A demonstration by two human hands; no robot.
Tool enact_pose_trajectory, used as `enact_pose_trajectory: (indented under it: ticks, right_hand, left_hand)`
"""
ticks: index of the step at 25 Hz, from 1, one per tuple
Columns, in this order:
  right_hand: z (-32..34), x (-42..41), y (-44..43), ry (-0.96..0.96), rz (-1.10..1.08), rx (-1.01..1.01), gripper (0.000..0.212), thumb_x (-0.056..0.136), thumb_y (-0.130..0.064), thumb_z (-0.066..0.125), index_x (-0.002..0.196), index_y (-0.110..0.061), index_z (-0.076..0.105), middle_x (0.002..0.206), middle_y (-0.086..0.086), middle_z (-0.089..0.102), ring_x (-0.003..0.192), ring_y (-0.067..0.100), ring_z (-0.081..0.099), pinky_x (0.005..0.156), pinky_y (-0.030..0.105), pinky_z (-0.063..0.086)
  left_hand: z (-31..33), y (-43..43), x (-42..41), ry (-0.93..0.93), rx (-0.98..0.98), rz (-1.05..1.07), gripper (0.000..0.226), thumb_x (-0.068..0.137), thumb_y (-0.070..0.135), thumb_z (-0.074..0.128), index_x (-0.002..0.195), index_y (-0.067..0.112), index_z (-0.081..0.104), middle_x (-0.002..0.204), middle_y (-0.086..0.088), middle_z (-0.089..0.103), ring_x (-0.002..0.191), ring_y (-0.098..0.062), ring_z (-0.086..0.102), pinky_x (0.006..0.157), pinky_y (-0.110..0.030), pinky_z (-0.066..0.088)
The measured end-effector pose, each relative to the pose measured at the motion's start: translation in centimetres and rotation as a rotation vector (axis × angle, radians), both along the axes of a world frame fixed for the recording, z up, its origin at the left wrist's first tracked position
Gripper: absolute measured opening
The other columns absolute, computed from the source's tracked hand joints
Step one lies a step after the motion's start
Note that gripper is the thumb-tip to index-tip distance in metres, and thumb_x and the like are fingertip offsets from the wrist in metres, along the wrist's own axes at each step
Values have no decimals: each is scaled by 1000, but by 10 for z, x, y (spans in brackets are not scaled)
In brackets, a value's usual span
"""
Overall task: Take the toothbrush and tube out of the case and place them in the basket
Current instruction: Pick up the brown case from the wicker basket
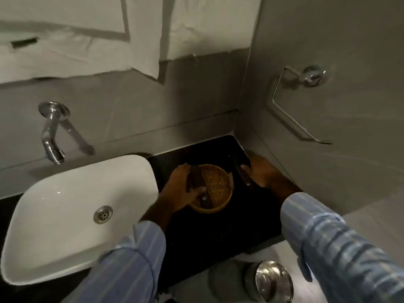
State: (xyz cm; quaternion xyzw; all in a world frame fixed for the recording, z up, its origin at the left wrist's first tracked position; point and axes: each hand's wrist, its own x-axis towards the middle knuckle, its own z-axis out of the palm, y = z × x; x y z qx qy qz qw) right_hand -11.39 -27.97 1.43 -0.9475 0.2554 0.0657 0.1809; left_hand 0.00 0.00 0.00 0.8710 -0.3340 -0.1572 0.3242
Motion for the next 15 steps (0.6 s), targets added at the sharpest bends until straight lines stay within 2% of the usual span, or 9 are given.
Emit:
enact_pose_trajectory:
  ticks: [2, 3, 6, 9, 12, 15]
  right_hand:
    - [-25, -1, -5, 109, -42, 21, 57, 101, -32, 48, 145, 2, 38, 152, 24, 39, 138, 37, 41, 114, 40, 34]
    - [-40, -4, -8, 163, -92, 31, 54, 100, -31, 50, 142, 3, 41, 148, 25, 43, 134, 38, 45, 110, 42, 39]
    - [-77, -9, -9, 252, -158, 22, 48, 96, -34, 56, 129, 0, 53, 130, 22, 59, 114, 38, 61, 92, 44, 52]
    - [-109, -7, -13, 239, -213, 50, 46, 93, -35, 61, 124, -1, 59, 123, 21, 64, 111, 38, 63, 88, 42, 54]
    - [-128, -3, -13, 225, -265, 36, 46, 93, -33, 62, 122, 2, 61, 123, 24, 63, 112, 40, 62, 89, 44, 52]
    - [-137, -2, -16, 170, -300, 65, 39, 94, -25, 61, 118, 5, 62, 121, 26, 64, 110, 42, 63, 89, 45, 54]
  left_hand:
    - [-34, 5, -17, 27, -65, -19, 96, 72, 64, 72, 150, 24, 32, 152, -2, 40, 139, -15, 39, 116, -45, 37]
    - [-54, 11, -30, 34, -49, -1, 97, 73, 68, 68, 151, 26, 28, 156, -1, 35, 143, -18, 34, 119, -44, 33]
    - [-106, 29, -59, 35, 151, 109, 110, 72, 80, 54, 156, 21, 15, 166, -3, 17, 152, -23, 16, 121, -38, 18]
    - [-138, 31, -63, 23, 349, 98, 117, 71, 84, 47, 157, 12, 15, 167, -8, 14, 154, -26, 12, 123, -40, 13]
    - [-154, 32, -65, -85, 500, 8, 111, 77, 82, 38, 157, 9, 13, 168, -10, 8, 155, -27, 7, 124, -46, 4]
    - [-163, 36, -67, -155, 572, -30, 108, 80, 81, 30, 157, 8, 9, 168, -11, 1, 155, -27, 3, 123, -48, 1]
